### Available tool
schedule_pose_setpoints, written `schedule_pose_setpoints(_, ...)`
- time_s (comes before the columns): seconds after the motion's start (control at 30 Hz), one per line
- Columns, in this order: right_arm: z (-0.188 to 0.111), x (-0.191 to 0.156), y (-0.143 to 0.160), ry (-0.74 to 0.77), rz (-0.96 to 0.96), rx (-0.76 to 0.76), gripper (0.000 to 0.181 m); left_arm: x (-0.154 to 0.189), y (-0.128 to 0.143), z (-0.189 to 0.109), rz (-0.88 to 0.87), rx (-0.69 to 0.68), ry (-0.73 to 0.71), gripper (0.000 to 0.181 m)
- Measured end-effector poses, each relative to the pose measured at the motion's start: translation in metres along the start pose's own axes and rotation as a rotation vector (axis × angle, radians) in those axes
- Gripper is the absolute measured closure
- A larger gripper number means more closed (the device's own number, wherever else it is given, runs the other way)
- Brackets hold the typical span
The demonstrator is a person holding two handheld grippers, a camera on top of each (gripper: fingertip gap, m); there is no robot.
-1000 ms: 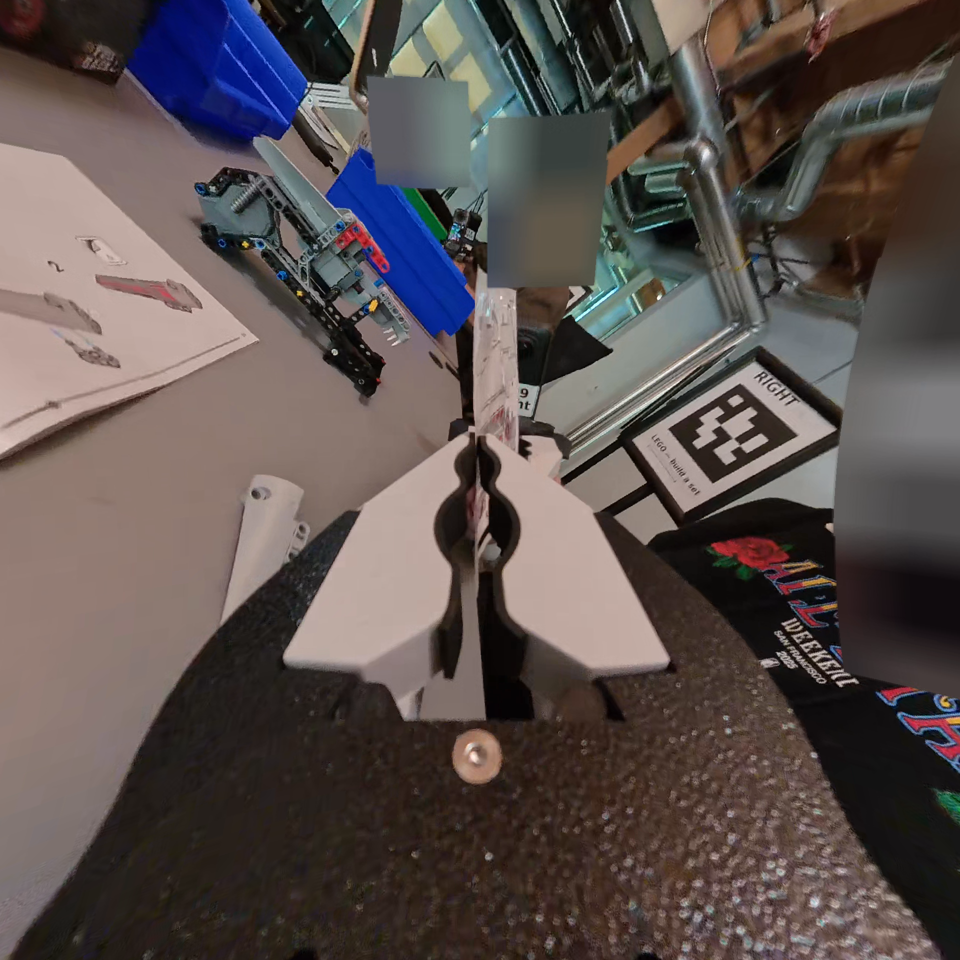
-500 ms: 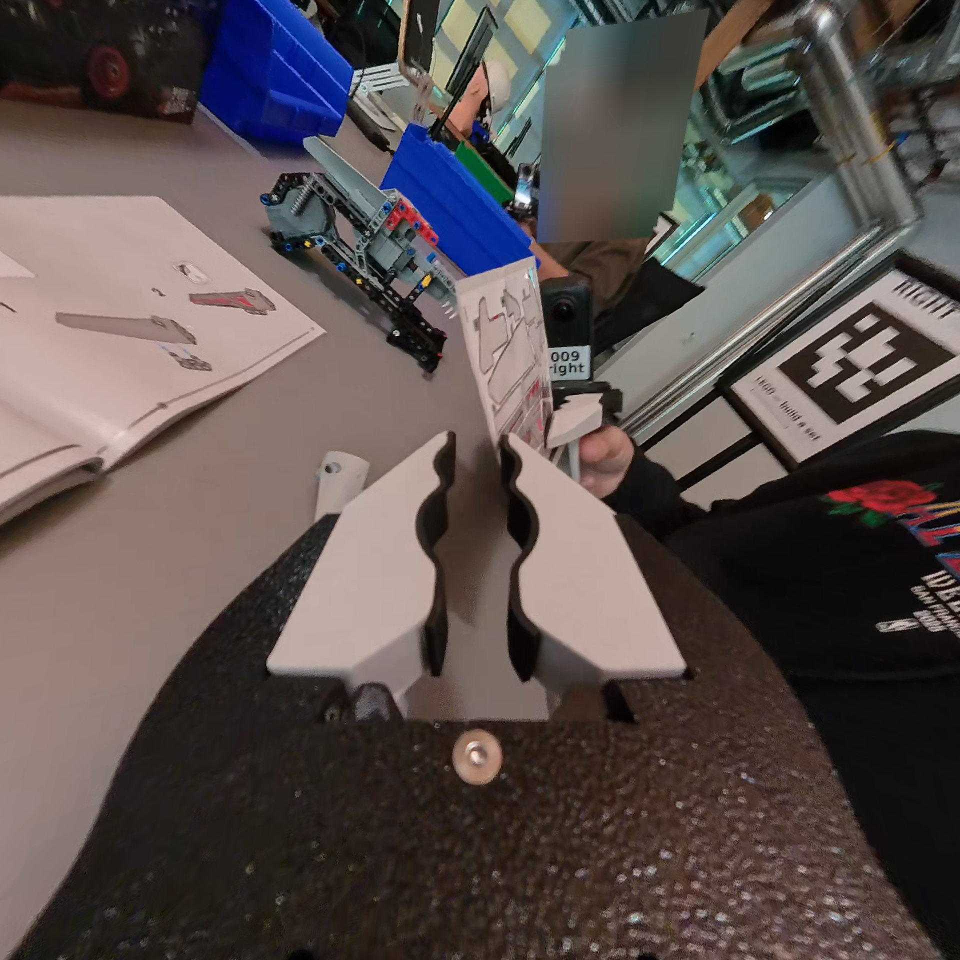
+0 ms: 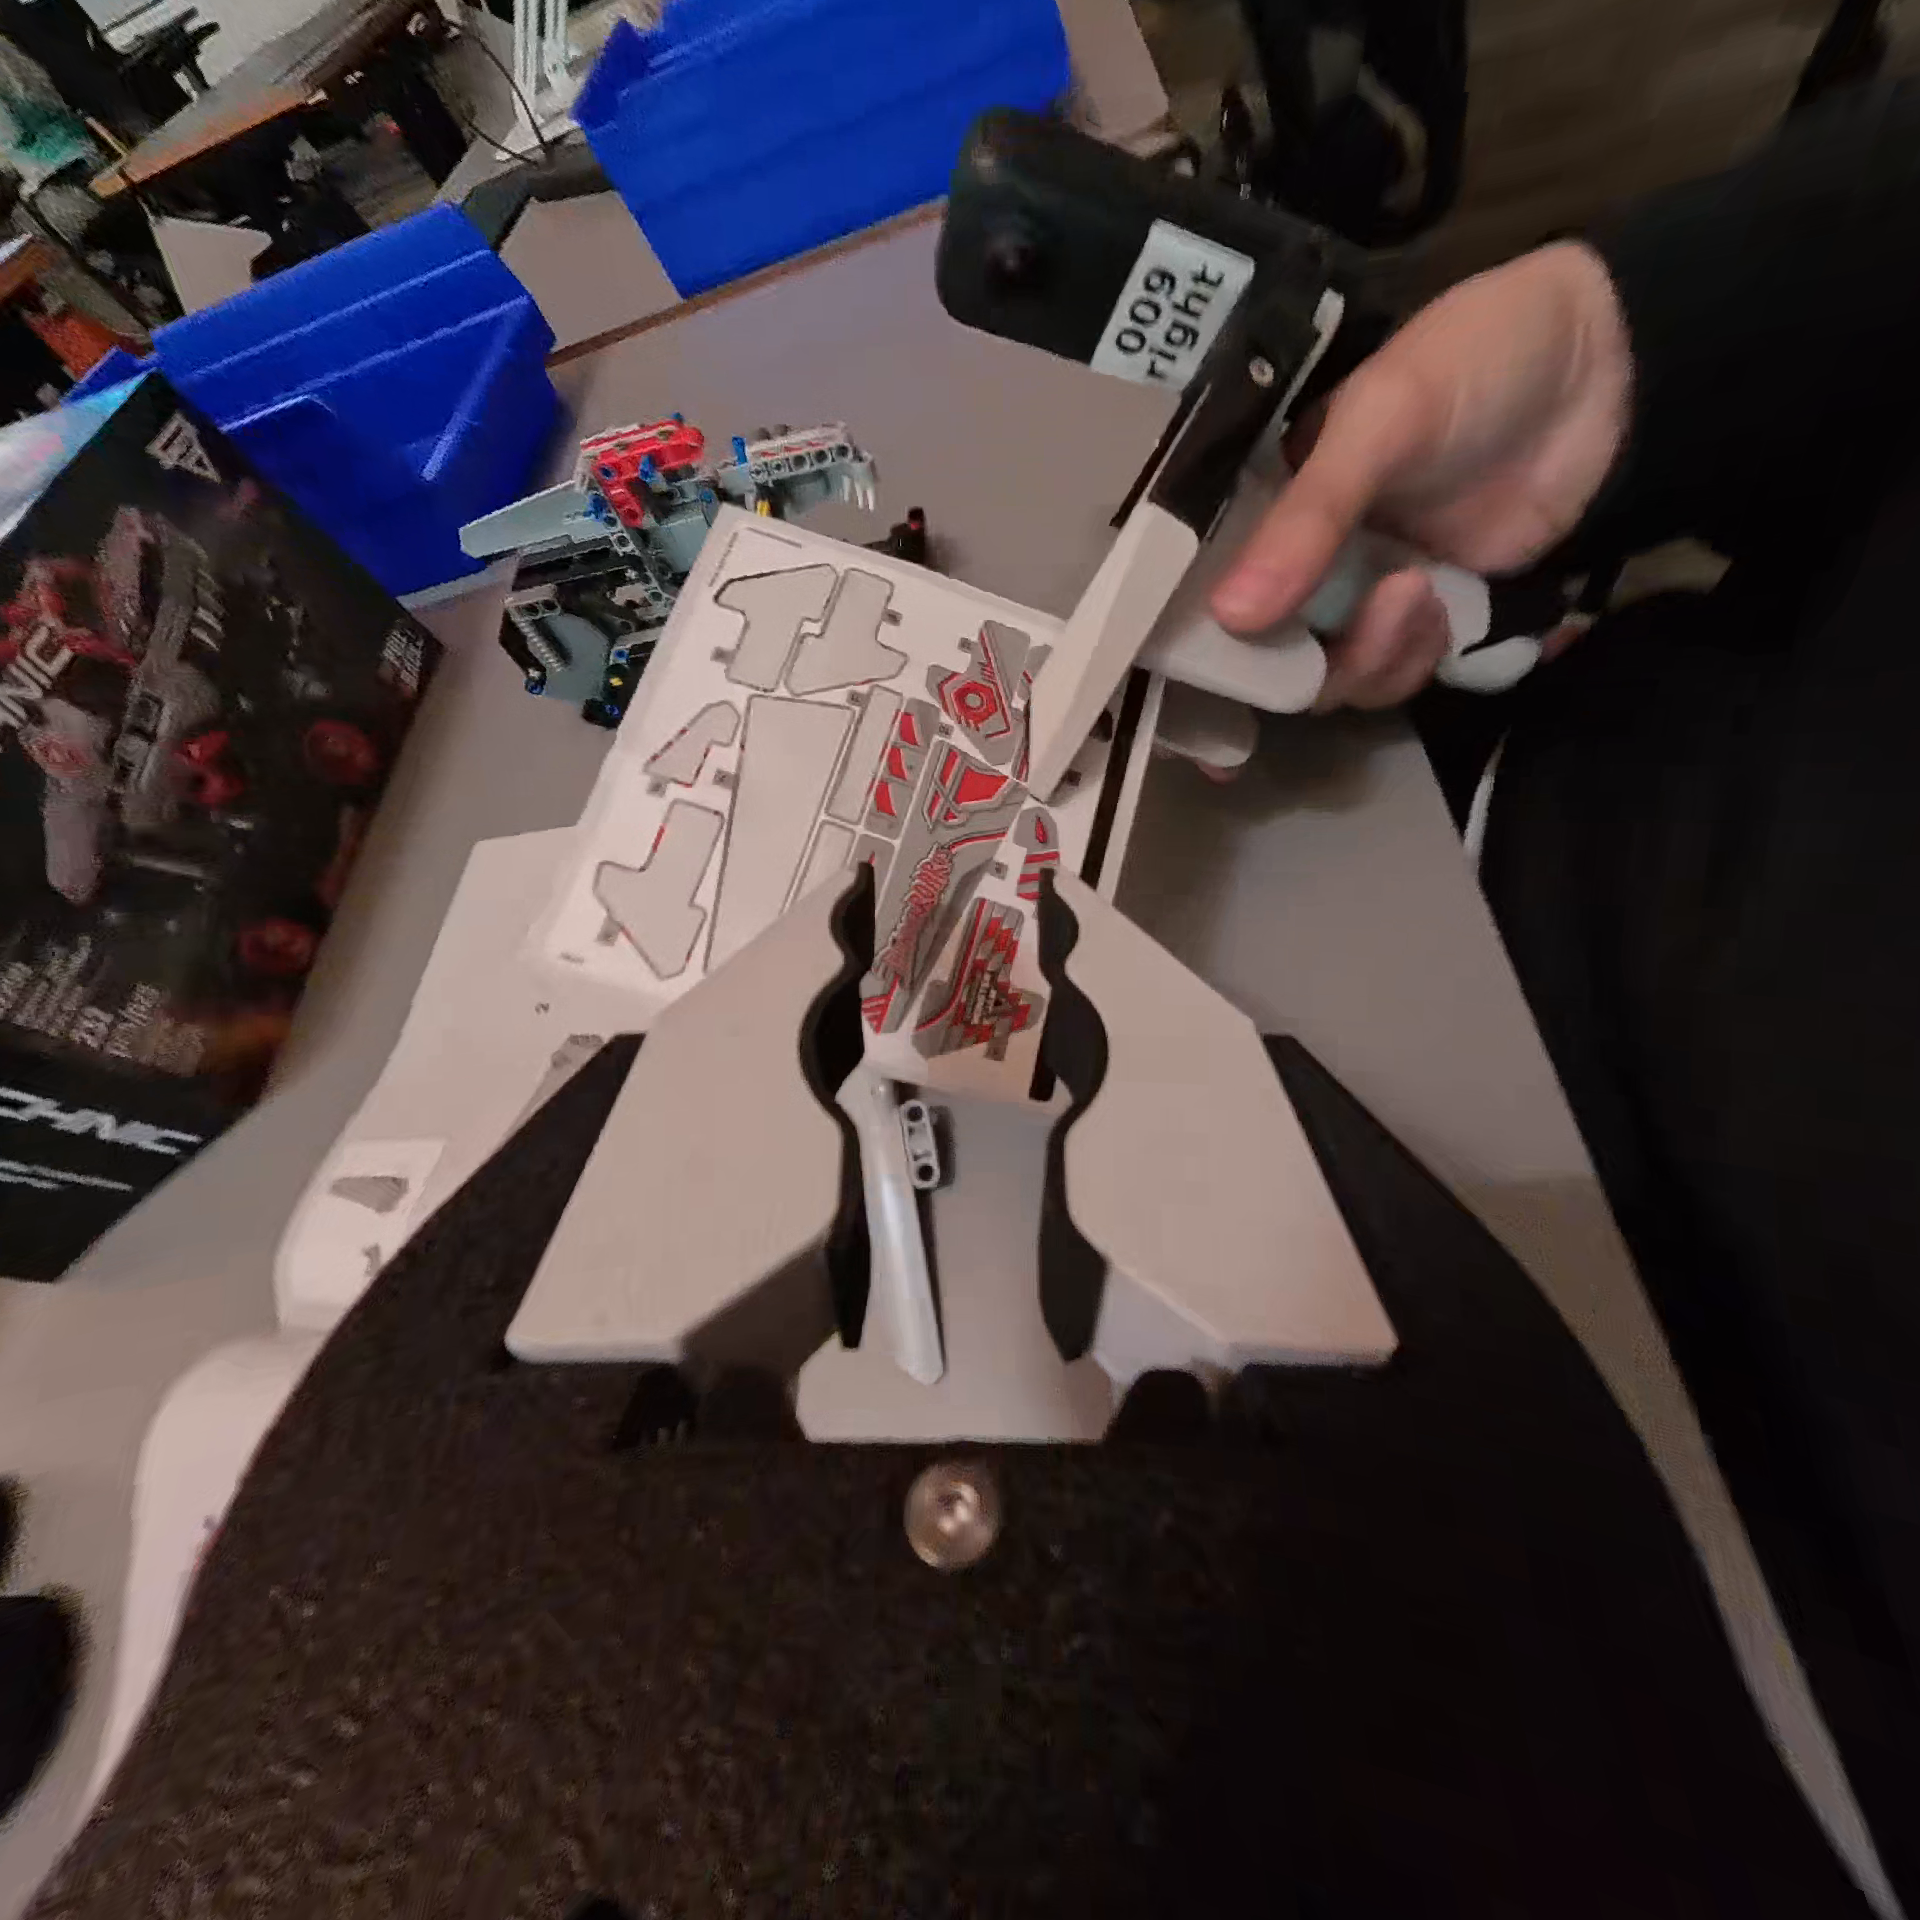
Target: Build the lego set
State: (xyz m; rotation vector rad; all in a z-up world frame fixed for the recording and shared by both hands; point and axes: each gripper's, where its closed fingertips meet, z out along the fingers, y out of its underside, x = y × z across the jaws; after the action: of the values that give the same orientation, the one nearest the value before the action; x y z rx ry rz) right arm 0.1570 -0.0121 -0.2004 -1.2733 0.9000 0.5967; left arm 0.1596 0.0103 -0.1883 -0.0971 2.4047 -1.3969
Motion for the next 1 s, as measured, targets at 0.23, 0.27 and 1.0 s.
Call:
schedule_pose_setpoints(0.23,-0.004,-0.001,-0.006,-0.04,0.039,0.038,0.181,-0.018,-0.013,-0.004,-0.021,0.067,-0.056,0.146)
schedule_pose_setpoints(0.27,-0.004,-0.001,-0.007,-0.042,0.044,0.04,0.181,-0.02,-0.014,-0.009,-0.032,0.081,-0.058,0.146)
schedule_pose_setpoints(1.0,-0.004,-0.001,-0.007,-0.023,0.013,0.061,0.181,-0.012,-0.005,-0.013,0.059,-0.061,-0.118,0.157)
